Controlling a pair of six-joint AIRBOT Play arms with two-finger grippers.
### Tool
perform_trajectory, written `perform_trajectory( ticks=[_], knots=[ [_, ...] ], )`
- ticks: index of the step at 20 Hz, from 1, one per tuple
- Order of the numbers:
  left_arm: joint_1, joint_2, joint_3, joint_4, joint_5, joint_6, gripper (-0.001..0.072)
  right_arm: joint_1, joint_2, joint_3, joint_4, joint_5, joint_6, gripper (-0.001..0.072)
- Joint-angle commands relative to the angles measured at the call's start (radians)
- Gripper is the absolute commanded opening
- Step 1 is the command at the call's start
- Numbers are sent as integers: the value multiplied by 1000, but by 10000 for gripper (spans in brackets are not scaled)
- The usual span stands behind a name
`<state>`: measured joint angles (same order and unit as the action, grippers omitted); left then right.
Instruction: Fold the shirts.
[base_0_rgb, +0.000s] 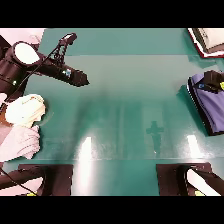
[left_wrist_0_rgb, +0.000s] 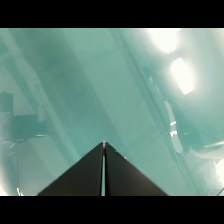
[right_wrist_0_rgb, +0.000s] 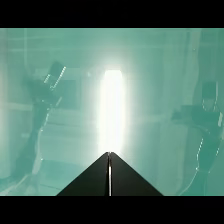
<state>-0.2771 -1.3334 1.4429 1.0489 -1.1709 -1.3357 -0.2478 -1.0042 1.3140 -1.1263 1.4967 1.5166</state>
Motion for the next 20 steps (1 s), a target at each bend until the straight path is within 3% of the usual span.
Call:
perform_trajectory(
  ticks=[1, 3, 6, 7, 8, 9, 14, 17, 20],
  knots=[
    [13, 7, 34, 79, -58, 0, 23, 1, 0, 0, 0, 6, 0, 16],
    [61, 49, 74, 202, -138, -3, 23, 1, 0, 0, 0, 7, 0, 16],
    [182, 158, 71, 456, -166, -83, 23, 1, 0, 0, 0, 6, 0, 16],
    [234, 182, 56, 512, -186, -108, 88, 1, 0, 0, 0, 6, 0, 16],
    [285, 193, 31, 539, -202, -130, 395, 1, 0, 0, 0, 6, 0, 16],
    [335, 199, -5, 551, -205, -158, 657, 1, 0, 0, 0, 6, 0, 16],
    [522, 199, -288, 553, -70, -169, 668, 1, 0, 0, 0, 5, 0, 16],
    [554, 191, -438, 555, 70, -168, 668, 1, 0, 0, 0, 4, 0, 16],
    [554, 156, -471, 565, 123, -169, 666, 1, 0, 0, 0, -1, 0, 16]
  ],
)
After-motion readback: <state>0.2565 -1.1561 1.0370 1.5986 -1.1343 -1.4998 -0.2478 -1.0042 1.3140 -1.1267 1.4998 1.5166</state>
